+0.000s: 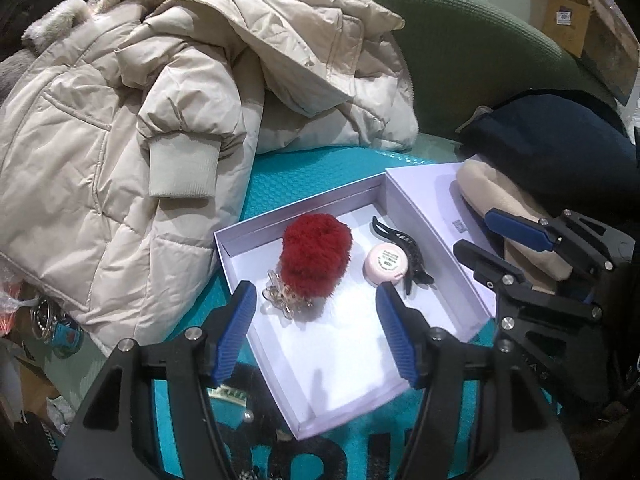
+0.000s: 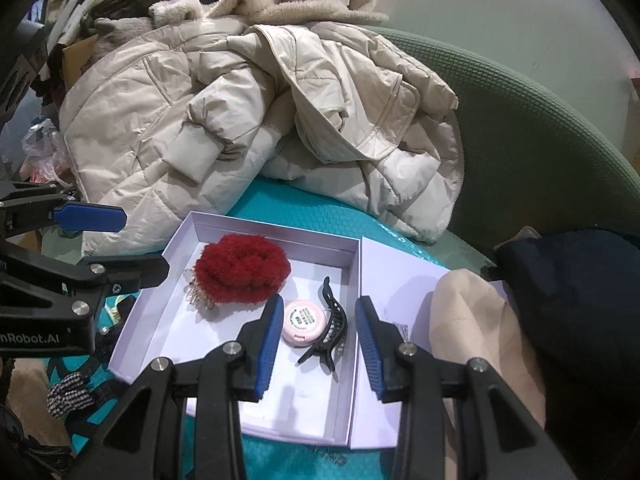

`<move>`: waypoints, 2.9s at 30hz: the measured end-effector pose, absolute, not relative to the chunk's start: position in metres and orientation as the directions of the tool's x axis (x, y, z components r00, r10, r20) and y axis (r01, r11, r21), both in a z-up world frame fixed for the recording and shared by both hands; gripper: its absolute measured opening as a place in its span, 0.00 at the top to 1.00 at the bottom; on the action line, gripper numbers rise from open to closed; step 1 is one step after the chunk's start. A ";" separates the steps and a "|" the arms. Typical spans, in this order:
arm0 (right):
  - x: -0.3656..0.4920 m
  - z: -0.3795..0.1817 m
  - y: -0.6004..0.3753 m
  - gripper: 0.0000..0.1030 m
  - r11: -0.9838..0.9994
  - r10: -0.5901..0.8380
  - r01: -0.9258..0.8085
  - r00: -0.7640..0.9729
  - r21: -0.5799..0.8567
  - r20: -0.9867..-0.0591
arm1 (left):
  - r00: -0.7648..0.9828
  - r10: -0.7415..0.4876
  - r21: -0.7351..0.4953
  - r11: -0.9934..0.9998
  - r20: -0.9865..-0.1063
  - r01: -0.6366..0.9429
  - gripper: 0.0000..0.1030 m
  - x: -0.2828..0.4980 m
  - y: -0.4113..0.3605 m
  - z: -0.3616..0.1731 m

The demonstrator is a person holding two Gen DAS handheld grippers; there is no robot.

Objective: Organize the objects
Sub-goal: 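Withdraw both open tools from the box toward the gingham scrunchie, then grasp the black-white gingham scrunchie with the left tool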

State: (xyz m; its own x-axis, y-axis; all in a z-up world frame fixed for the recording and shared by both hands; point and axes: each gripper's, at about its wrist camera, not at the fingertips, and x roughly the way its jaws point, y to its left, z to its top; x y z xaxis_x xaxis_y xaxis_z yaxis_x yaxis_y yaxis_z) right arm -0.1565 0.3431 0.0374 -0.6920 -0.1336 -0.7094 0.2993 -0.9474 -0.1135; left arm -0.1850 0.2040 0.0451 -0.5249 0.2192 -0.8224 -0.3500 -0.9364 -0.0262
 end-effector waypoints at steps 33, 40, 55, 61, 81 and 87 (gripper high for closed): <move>-0.053 0.035 0.335 0.64 -0.931 -0.196 0.356 -0.677 -0.083 -0.710 | -0.541 0.201 -0.035 -0.953 -0.817 -0.300 0.38 -0.053 0.172 0.041; -0.032 0.028 0.329 0.64 -0.924 -0.219 0.376 -0.661 -0.065 -0.718 | -0.526 0.198 -0.058 -0.961 -0.827 -0.271 0.38 -0.028 0.154 0.032; -0.013 0.002 0.278 0.64 -0.859 -0.312 0.510 -0.579 -0.036 -0.754 | -0.514 0.166 -0.063 -0.975 -0.842 -0.213 0.38 0.004 0.107 0.012; -0.014 -0.008 0.262 0.64 -0.837 -0.332 0.547 -0.547 -0.027 -0.768 | -0.491 0.164 -0.081 -0.979 -0.856 -0.186 0.38 0.005 0.091 -0.004; -0.033 -0.046 0.238 0.64 -0.806 -0.349 0.592 -0.454 0.015 -0.820 | -0.373 0.172 -0.119 -0.980 -0.912 -0.161 0.38 -0.007 0.076 -0.069; -0.037 -0.053 0.227 0.64 -0.790 -0.360 0.612 -0.431 0.025 -0.828 | -0.350 0.165 -0.127 -0.983 -0.922 -0.130 0.38 -0.011 0.064 -0.082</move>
State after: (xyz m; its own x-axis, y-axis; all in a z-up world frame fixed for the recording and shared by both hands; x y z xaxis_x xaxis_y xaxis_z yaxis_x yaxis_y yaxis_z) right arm -0.0375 0.2272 -0.0527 -0.4307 -0.3600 -0.8276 0.6123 -0.7902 0.0251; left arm -0.0111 0.0642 -0.0819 -0.3499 0.1653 -0.9221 -0.1304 -0.9833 -0.1268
